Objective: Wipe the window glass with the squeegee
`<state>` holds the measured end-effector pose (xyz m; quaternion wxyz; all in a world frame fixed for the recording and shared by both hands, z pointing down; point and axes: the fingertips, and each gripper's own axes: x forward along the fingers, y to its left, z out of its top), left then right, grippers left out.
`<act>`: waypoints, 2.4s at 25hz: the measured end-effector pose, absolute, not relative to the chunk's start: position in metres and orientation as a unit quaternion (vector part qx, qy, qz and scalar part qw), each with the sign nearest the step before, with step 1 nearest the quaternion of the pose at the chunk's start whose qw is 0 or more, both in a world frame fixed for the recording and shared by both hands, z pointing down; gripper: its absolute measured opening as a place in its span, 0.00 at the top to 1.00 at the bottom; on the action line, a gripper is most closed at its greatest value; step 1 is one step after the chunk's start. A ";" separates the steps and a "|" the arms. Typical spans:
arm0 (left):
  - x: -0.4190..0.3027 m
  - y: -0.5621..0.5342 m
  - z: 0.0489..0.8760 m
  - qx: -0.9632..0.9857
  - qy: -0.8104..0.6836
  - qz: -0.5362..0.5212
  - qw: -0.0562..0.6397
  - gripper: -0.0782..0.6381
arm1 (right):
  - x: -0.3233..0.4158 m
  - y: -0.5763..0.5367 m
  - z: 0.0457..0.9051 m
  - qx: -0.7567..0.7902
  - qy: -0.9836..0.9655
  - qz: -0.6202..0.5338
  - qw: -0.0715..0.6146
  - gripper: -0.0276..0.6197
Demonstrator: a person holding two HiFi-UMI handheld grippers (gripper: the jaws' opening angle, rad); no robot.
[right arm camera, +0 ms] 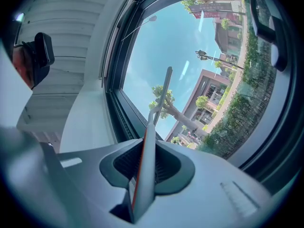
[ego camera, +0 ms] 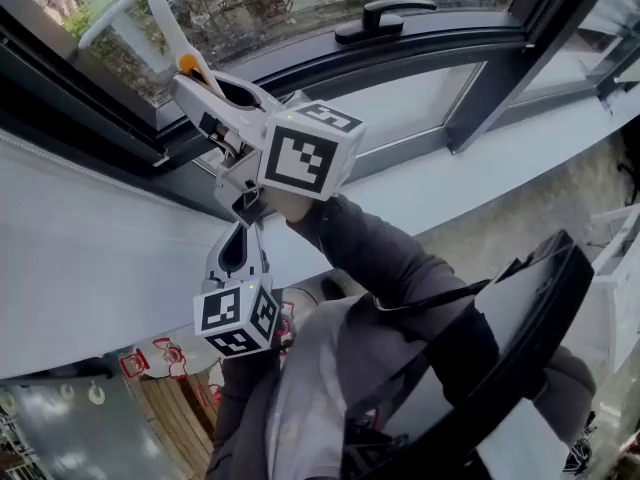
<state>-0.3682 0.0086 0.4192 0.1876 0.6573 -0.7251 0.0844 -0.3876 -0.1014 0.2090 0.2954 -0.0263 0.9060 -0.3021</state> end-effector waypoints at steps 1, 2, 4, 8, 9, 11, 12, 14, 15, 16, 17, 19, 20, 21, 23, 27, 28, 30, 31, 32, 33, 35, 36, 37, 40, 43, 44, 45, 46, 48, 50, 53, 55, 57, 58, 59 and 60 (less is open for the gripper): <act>-0.368 0.009 0.420 0.657 -0.725 0.085 0.187 0.89 | -0.388 -0.102 0.211 -0.027 0.906 -0.302 0.295 0.86; -0.367 0.008 0.420 0.657 -0.725 0.085 0.186 0.89 | -0.387 -0.101 0.212 -0.026 0.907 -0.302 0.294 0.86; -0.367 0.008 0.420 0.657 -0.726 0.085 0.185 0.89 | -0.387 -0.101 0.212 -0.024 0.907 -0.301 0.293 0.86; -0.371 0.005 0.422 0.654 -0.729 0.082 0.185 0.89 | -0.392 -0.101 0.211 -0.014 0.909 -0.297 0.292 0.86; -0.371 0.005 0.424 0.654 -0.728 0.082 0.186 0.89 | -0.393 -0.102 0.212 -0.013 0.910 -0.296 0.292 0.86; -0.369 0.007 0.428 0.656 -0.724 0.086 0.195 0.89 | -0.391 -0.102 0.217 -0.017 0.909 -0.299 0.289 0.86; -0.368 0.009 0.430 0.657 -0.722 0.089 0.200 0.89 | -0.390 -0.102 0.221 -0.021 0.908 -0.302 0.288 0.86; -0.369 0.011 0.431 0.658 -0.719 0.093 0.206 0.89 | -0.388 -0.102 0.224 -0.028 0.907 -0.309 0.286 0.86; -0.370 0.011 0.430 0.658 -0.719 0.093 0.206 0.89 | -0.389 -0.102 0.224 -0.030 0.906 -0.310 0.286 0.86; -0.371 0.010 0.428 0.657 -0.719 0.093 0.205 0.89 | -0.389 -0.102 0.224 -0.030 0.906 -0.310 0.286 0.86; -0.373 0.008 0.426 0.656 -0.721 0.092 0.203 0.89 | -0.390 -0.102 0.223 -0.029 0.907 -0.309 0.286 0.86; -0.376 0.006 0.422 0.653 -0.726 0.088 0.200 0.89 | -0.392 -0.103 0.223 -0.028 0.907 -0.309 0.285 0.86; -0.378 0.005 0.421 0.651 -0.727 0.087 0.200 0.89 | -0.393 -0.103 0.224 -0.028 0.907 -0.310 0.284 0.86; -0.378 0.005 0.421 0.650 -0.728 0.087 0.200 0.89 | -0.394 -0.103 0.225 -0.029 0.907 -0.311 0.283 0.86; -0.379 0.004 0.423 0.650 -0.727 0.089 0.203 0.89 | -0.395 -0.104 0.229 -0.029 0.906 -0.316 0.281 0.86; -0.377 0.000 0.428 0.654 -0.723 0.090 0.206 0.89 | -0.396 -0.106 0.238 -0.031 0.904 -0.324 0.277 0.86; -0.377 -0.001 0.429 0.654 -0.723 0.090 0.205 0.89 | -0.397 -0.107 0.240 -0.031 0.904 -0.324 0.275 0.86; -0.377 -0.002 0.430 0.654 -0.723 0.090 0.205 0.89 | -0.397 -0.108 0.243 -0.031 0.904 -0.326 0.274 0.86; -0.377 -0.002 0.430 0.654 -0.723 0.090 0.205 0.89 | -0.398 -0.107 0.244 -0.030 0.904 -0.327 0.274 0.86; -0.376 -0.001 0.430 0.654 -0.722 0.090 0.205 0.89 | -0.398 -0.107 0.244 -0.030 0.904 -0.328 0.274 0.86; -0.376 0.000 0.430 0.654 -0.722 0.090 0.205 0.89 | -0.398 -0.106 0.244 -0.030 0.903 -0.329 0.274 0.86; -0.376 0.001 0.431 0.655 -0.721 0.091 0.207 0.89 | -0.398 -0.105 0.246 -0.030 0.902 -0.331 0.273 0.86; -0.375 0.002 0.433 0.655 -0.720 0.092 0.208 0.89 | -0.398 -0.104 0.247 -0.031 0.902 -0.333 0.274 0.86; -0.374 0.004 0.435 0.656 -0.719 0.092 0.209 0.89 | -0.398 -0.104 0.247 -0.030 0.902 -0.333 0.274 0.86; -0.373 0.009 0.434 0.656 -0.719 0.092 0.208 0.89 | -0.396 -0.099 0.248 -0.029 0.901 -0.336 0.274 0.86; -0.373 0.010 0.433 0.656 -0.720 0.093 0.207 0.89 | -0.396 -0.097 0.250 -0.028 0.899 -0.341 0.273 0.86; -0.373 0.010 0.433 0.655 -0.721 0.093 0.207 0.89 | -0.396 -0.097 0.251 -0.028 0.899 -0.343 0.272 0.86; -0.373 0.010 0.433 0.655 -0.720 0.093 0.207 0.89 | -0.396 -0.097 0.252 -0.028 0.898 -0.346 0.271 0.86; -0.372 0.010 0.434 0.656 -0.719 0.093 0.208 0.89 | -0.396 -0.097 0.253 -0.027 0.897 -0.348 0.270 0.86; -0.371 0.012 0.436 0.658 -0.717 0.094 0.210 0.89 | -0.396 -0.097 0.255 -0.026 0.896 -0.352 0.269 0.86; -0.371 0.012 0.436 0.660 -0.716 0.094 0.209 0.89 | -0.396 -0.096 0.256 -0.026 0.896 -0.355 0.267 0.86; -0.370 0.013 0.437 0.660 -0.716 0.094 0.209 0.89 | -0.396 -0.095 0.260 -0.027 0.895 -0.358 0.265 0.86; -0.371 0.014 0.440 0.659 -0.715 0.095 0.211 0.89 | -0.395 -0.095 0.263 -0.028 0.895 -0.360 0.263 0.86; -0.371 0.015 0.441 0.659 -0.715 0.096 0.212 0.89 | -0.395 -0.095 0.264 -0.029 0.895 -0.360 0.262 0.86; -0.371 0.015 0.441 0.660 -0.715 0.096 0.212 0.89 | -0.395 -0.095 0.265 -0.030 0.895 -0.361 0.262 0.86; -0.371 0.015 0.441 0.660 -0.714 0.097 0.213 0.89 | -0.395 -0.095 0.265 -0.030 0.895 -0.361 0.261 0.86; -0.371 0.016 0.442 0.661 -0.713 0.098 0.213 0.89 | -0.395 -0.095 0.266 -0.031 0.895 -0.361 0.261 0.86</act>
